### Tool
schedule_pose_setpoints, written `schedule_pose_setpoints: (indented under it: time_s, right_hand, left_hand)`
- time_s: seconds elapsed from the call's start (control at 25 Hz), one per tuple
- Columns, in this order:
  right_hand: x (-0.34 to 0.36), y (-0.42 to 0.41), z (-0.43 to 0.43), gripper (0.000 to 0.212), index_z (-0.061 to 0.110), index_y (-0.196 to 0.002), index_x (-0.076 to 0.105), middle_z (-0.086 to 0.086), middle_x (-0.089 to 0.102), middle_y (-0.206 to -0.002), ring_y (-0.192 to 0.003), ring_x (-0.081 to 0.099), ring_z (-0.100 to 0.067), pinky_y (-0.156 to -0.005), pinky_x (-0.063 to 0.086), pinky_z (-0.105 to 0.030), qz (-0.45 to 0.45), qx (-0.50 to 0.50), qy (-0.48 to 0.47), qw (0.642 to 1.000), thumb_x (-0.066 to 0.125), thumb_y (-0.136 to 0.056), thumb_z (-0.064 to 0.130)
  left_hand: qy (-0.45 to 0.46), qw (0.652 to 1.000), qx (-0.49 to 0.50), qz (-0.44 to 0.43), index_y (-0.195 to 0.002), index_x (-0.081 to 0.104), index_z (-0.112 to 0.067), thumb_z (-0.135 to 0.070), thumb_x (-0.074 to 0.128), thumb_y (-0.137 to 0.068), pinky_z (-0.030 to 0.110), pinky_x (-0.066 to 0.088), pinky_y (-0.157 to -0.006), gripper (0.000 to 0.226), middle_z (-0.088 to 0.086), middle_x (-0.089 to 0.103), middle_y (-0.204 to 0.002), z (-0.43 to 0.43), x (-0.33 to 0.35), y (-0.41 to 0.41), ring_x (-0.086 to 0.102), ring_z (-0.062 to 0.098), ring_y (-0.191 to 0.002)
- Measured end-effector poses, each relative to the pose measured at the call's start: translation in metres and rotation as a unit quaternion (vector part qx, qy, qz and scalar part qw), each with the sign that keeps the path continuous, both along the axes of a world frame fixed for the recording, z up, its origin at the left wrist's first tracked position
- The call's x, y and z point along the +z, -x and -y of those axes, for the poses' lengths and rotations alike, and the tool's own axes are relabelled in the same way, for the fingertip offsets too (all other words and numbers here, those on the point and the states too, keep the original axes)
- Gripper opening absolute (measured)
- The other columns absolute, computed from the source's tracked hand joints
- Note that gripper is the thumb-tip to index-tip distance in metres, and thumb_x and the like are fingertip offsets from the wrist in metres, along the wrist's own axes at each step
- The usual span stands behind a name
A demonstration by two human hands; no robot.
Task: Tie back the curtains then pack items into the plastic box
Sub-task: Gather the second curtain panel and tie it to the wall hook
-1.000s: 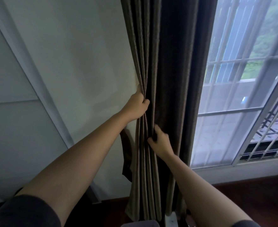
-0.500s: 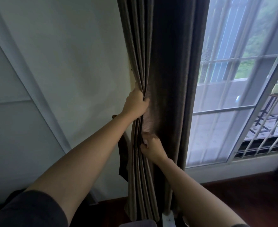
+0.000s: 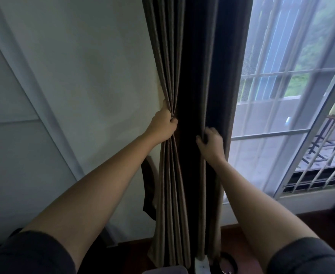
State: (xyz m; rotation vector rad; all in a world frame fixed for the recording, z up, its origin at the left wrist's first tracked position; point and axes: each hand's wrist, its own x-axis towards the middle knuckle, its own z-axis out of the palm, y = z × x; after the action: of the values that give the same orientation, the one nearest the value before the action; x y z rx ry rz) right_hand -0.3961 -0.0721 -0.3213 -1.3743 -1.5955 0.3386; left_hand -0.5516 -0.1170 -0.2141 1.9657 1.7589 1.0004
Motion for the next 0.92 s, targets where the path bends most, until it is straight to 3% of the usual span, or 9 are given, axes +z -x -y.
schedule_pose_setpoints:
  time_s: [0.16, 0.32, 0.44, 0.52, 0.64, 0.72, 0.76, 0.84, 0.92]
  right_hand:
    - [-0.034, 0.019, 0.029, 0.025, 0.012, -0.106, 0.056, -0.002, 0.060, -0.101, -0.090, 0.059, -0.016, -0.076, 0.043, -0.019, -0.068, 0.129, 0.009, 0.989, 0.055, -0.084, 0.000]
    - [-0.041, 0.033, 0.039, 0.043, 0.019, -0.123, 0.049, 0.002, 0.061, -0.108, -0.096, 0.059, -0.011, -0.086, 0.048, -0.023, -0.047, 0.187, 0.054, 0.980, 0.052, -0.085, -0.001]
    - [-0.039, 0.037, 0.037, 0.043, 0.017, -0.126, 0.045, -0.005, 0.061, -0.108, -0.097, 0.059, -0.018, -0.088, 0.051, -0.034, -0.018, 0.183, 0.085, 0.979, 0.050, -0.087, 0.001]
    - [-0.038, 0.041, 0.037, 0.046, 0.015, -0.131, 0.042, -0.007, 0.060, -0.109, -0.097, 0.059, -0.018, -0.088, 0.051, -0.035, -0.023, 0.188, 0.100, 0.977, 0.049, -0.088, 0.001]
    - [-0.033, 0.049, 0.041, 0.048, 0.010, -0.129, 0.044, -0.005, 0.060, -0.108, -0.097, 0.058, -0.018, -0.085, 0.049, -0.035, -0.025, 0.209, 0.113, 0.971, 0.050, -0.083, 0.001]
    - [-0.029, 0.045, 0.043, 0.051, 0.009, -0.128, 0.048, -0.008, 0.061, -0.114, -0.103, 0.059, -0.023, -0.091, 0.049, -0.042, -0.026, 0.252, 0.137, 0.958, 0.052, -0.078, 0.003]
    - [-0.024, 0.040, 0.043, 0.049, 0.010, -0.127, 0.052, -0.010, 0.061, -0.117, -0.107, 0.058, -0.025, -0.095, 0.047, -0.045, -0.005, 0.236, 0.114, 0.965, 0.054, -0.077, 0.005]
    - [-0.012, 0.023, 0.032, 0.045, 0.010, -0.120, 0.058, -0.012, 0.059, -0.123, -0.114, 0.053, -0.028, -0.100, 0.040, -0.045, 0.037, 0.050, -0.060, 0.996, 0.056, -0.076, 0.016]
    - [0.010, -0.004, 0.015, 0.051, 0.010, -0.120, 0.055, -0.013, 0.053, -0.131, -0.123, 0.046, -0.028, -0.104, 0.034, -0.043, -0.052, -0.169, -0.184, 0.967, 0.063, -0.073, 0.027]
  left_hand:
    - [0.017, 0.999, -0.002, 0.038, -0.120, 0.033, 0.026, -0.003, 0.041, -0.094, 0.039, 0.032, -0.074, 0.040, 0.040, 0.048, -0.109, 0.001, 0.000, -0.008, 0.051, 0.027, -0.082]
    - [0.016, 0.998, -0.004, 0.054, -0.121, 0.036, 0.022, -0.003, 0.039, -0.094, 0.037, 0.043, -0.052, 0.037, 0.030, 0.055, -0.084, -0.004, -0.001, -0.013, 0.054, 0.030, -0.064]
    - [0.019, 0.997, -0.019, 0.071, -0.119, 0.040, 0.019, -0.005, 0.041, -0.092, 0.015, 0.035, -0.039, 0.036, 0.014, 0.051, -0.066, -0.010, -0.003, -0.014, 0.052, 0.020, -0.053]
    - [0.021, 0.996, -0.037, 0.080, -0.114, 0.048, 0.012, -0.015, 0.048, -0.089, 0.010, 0.037, -0.045, 0.036, 0.008, 0.053, -0.066, -0.009, -0.003, -0.016, 0.055, 0.016, -0.057]
    - [-0.011, 0.998, -0.034, 0.047, -0.104, 0.059, 0.001, -0.045, 0.059, -0.079, 0.031, 0.054, -0.056, 0.052, 0.008, 0.064, -0.072, -0.009, -0.006, -0.021, 0.063, 0.020, -0.063]
    - [-0.025, 1.000, -0.002, 0.014, -0.109, 0.055, 0.007, -0.036, 0.058, -0.084, 0.029, 0.043, -0.044, 0.049, 0.004, 0.056, -0.062, -0.011, -0.007, -0.022, 0.055, 0.016, -0.052]
    - [-0.021, 1.000, 0.013, 0.014, -0.105, 0.052, 0.010, -0.026, 0.055, -0.088, 0.023, 0.035, -0.042, 0.040, 0.000, 0.049, -0.059, -0.012, -0.006, -0.023, 0.048, 0.012, -0.048]
    - [-0.008, 0.999, 0.028, 0.014, -0.077, 0.040, 0.002, -0.014, 0.049, -0.091, 0.020, 0.025, -0.042, 0.024, -0.003, 0.038, -0.058, -0.010, -0.005, -0.021, 0.038, 0.009, -0.047]
    - [-0.007, 0.999, 0.029, 0.018, -0.065, 0.035, -0.007, -0.011, 0.047, -0.092, 0.024, 0.021, -0.040, 0.030, 0.002, 0.032, -0.056, -0.007, -0.005, -0.017, 0.036, 0.013, -0.045]
